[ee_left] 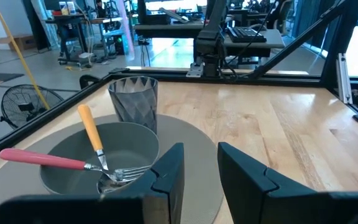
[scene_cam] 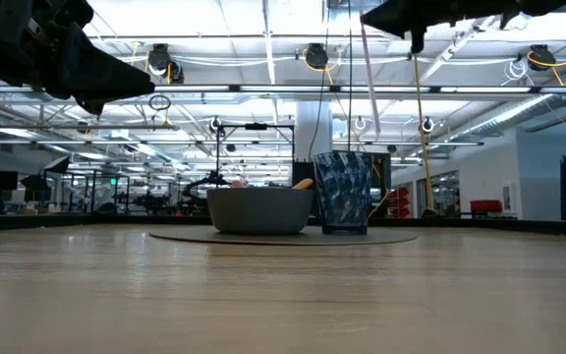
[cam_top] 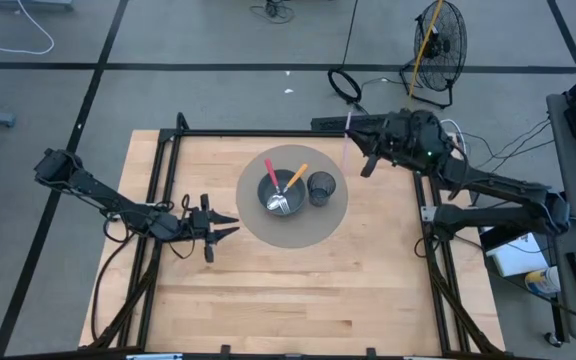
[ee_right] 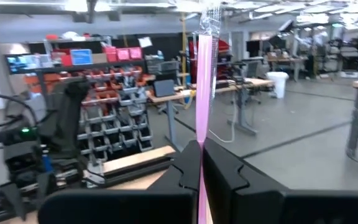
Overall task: Pick & Place Utensil
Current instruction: Put the pink straw into the dark blue glass
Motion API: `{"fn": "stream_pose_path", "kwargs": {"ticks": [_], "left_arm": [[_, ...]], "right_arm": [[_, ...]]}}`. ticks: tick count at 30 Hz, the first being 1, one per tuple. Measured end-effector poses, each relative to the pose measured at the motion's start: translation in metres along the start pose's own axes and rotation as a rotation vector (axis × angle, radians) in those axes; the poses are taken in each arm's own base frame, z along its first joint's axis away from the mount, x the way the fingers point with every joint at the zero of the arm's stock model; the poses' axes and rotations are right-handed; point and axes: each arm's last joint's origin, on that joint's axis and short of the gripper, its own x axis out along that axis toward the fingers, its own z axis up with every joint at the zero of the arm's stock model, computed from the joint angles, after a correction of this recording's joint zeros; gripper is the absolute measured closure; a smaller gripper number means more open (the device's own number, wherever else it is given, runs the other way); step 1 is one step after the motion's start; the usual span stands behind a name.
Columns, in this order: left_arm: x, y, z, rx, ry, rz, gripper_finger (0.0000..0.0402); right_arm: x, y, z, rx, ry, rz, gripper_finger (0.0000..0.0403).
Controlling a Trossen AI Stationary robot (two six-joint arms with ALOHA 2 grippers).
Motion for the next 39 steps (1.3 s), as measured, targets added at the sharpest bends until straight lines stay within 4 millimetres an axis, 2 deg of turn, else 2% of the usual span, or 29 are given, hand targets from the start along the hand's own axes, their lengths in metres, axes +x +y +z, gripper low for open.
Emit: {"fn": "stream_pose_path", "kwargs": {"ticks": [9,16,35,39], "left_arm": [[0.000,0.000,0.000,-0.006,-0.001,0.003,0.0298],[0.000,0.000,0.000,-0.017,0.000,0.002,0.0298],[0.000,0.000,0.000,-0.019,0.000,0.001,0.0298],[0.000,0.000,0.000,-0.019,0.000,0.001,0.0298]], "right_arm": [[0.013,0.017,-0.007,0.002,-0.019,0.081,0.0401],[0.020,0.022,-0.014,0.000,-0.008,0.101,0.0401],[0.021,0.023,-0.015,-0.001,0.001,0.105,0.0401],[0.019,0.028,-0.023,0.000,-0.010,0.129,0.0401]]}}
